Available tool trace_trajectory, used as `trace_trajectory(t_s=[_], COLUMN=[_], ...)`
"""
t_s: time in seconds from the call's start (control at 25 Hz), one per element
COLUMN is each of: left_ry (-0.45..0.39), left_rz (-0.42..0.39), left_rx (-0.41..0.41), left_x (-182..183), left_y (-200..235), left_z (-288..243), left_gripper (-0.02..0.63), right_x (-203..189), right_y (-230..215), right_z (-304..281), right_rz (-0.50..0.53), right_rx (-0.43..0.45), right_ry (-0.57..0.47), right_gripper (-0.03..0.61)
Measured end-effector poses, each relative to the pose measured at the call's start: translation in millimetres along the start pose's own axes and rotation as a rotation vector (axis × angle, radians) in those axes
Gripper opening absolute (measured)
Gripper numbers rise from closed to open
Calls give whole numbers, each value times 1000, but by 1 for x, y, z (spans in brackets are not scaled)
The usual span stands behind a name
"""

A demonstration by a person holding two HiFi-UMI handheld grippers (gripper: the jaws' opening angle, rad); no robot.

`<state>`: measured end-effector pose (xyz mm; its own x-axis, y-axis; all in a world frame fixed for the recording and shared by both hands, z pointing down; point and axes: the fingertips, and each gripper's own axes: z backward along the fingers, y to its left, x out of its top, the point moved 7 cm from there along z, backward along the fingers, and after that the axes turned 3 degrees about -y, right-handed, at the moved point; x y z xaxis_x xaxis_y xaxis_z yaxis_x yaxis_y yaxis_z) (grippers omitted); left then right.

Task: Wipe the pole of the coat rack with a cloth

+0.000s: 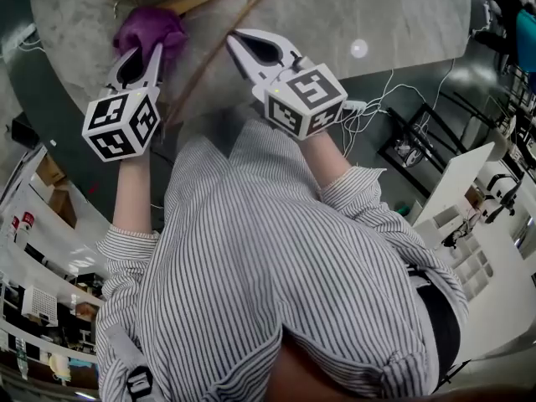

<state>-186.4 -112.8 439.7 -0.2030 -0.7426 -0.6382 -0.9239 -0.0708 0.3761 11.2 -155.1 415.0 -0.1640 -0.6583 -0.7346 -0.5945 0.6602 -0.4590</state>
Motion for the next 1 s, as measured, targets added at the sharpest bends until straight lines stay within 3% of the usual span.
trace_trajectory(t_s=[1.0], left_ry=[74], left_rz=[-96], left_rx=[-120], left_x=[21], left_y=[-35], left_z=[-46], left_gripper=[80], right_x=[4], right_y=[-30], right_z=[18], right_rz=[-50], right_rx=[-91], right_ry=[-63], right_gripper=[14])
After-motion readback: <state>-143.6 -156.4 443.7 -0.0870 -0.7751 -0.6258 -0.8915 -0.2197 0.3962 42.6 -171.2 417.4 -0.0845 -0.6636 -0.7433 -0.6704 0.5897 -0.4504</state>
